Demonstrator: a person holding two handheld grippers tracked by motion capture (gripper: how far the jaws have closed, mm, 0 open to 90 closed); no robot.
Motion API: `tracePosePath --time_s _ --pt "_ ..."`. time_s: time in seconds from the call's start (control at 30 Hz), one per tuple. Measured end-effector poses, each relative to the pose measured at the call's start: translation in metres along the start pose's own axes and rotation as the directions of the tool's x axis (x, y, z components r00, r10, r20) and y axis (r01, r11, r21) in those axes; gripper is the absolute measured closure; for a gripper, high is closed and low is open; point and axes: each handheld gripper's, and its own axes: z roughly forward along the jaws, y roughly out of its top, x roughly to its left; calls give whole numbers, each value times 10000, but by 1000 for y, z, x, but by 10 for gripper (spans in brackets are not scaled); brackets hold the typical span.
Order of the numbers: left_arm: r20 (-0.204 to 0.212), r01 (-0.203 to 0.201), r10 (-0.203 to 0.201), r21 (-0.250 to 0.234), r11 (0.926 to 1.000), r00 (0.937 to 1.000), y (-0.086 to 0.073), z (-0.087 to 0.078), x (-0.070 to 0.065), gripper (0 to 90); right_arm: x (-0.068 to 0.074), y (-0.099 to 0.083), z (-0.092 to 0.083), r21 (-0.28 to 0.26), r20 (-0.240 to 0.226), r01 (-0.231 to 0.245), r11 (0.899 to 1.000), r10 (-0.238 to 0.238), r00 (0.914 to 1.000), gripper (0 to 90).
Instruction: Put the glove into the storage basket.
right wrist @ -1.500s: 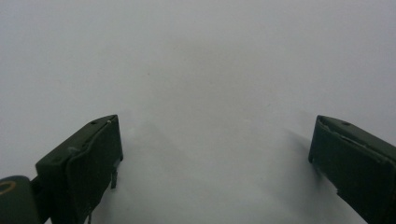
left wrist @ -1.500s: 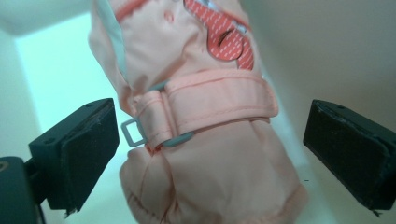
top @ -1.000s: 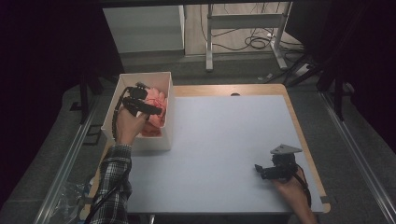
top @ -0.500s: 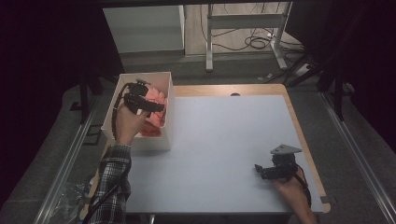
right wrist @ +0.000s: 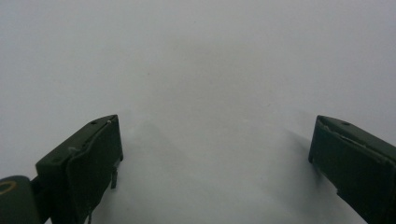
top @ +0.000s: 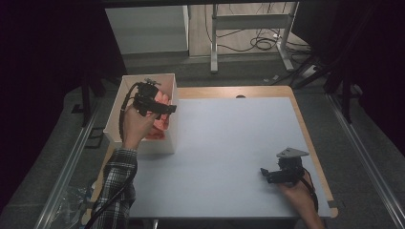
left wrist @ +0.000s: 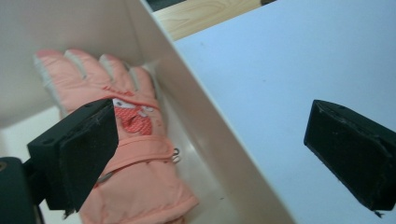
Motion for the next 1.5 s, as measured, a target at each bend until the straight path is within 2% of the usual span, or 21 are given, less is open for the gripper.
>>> tracePosePath --time_s 0.2,0.33,0.63,0.83,1.0,1.03,1.07,1.13,1.17,1.2,1.23,1.27,1.37,1.4,1.5 --pt "427 -500 511 -250 9984 9978 2 -4 -20 31 0 0 0 2 -1 -3 10000 3 10000 31" --pt "725 -861 886 -370 9956 9934 1 -5 -35 30 0 0 0 -1 -4 -1 10000 1 10000 31" --pt "1340 -1549 1620 -620 9860 9777 -7 -1 -69 30 0 0 0 -5 -7 -2 10000 2 10000 31" --pt "1736 -2071 2187 -830 9748 9602 -15 2 -95 29 0 0 0 -6 -2 6 10000 -6 10000 31" --pt "2160 -2385 2547 -982 9662 9426 -26 7 -113 29 0 0 0 13 -2 19 10000 -19 10000 31" --pt "2160 -2385 2547 -982 9662 9426 -26 7 -113 29 0 0 0 13 -2 19 10000 -19 10000 31" --pt "2354 -2553 2717 -982 9619 9331 -33 11 -121 29 0 0 0 14 -2 16 10000 -16 10000 31" --pt "2447 -2663 2833 -1005 9586 9273 -40 15 -127 28 0 0 0 13 -3 19 10000 -19 10000 32" --pt "2447 -2663 2833 -1005 9586 9273 -40 15 -127 28 0 0 0 13 -3 19 10000 -19 10000 32" --pt "2519 -2742 2918 -1029 9561 9227 -48 19 -132 28 0 0 0 17 -7 6 10000 -6 10000 32" --pt "2598 -2771 2942 -1012 9555 9198 -52 21 -134 28 0 0 0 4 -5 29 10000 -29 10000 31" --pt "2598 -2771 2942 -1012 9555 9198 -52 21 -134 27 0 0 0 4 -5 29 10000 -29 10000 31" --pt "2899 -2828 3007 -1027 9537 9086 -68 31 -141 27 0 0 0 22 -14 37 10000 -37 10000 32" --pt "2899 -2828 3007 -1027 9537 9086 -68 31 -141 26 0 0 0 22 -14 37 10000 -37 10000 32" --pt "3130 -2844 3008 -980 9537 9009 -87 43 -145 25 0 0 0 -4 1 43 10000 -43 10000 32"
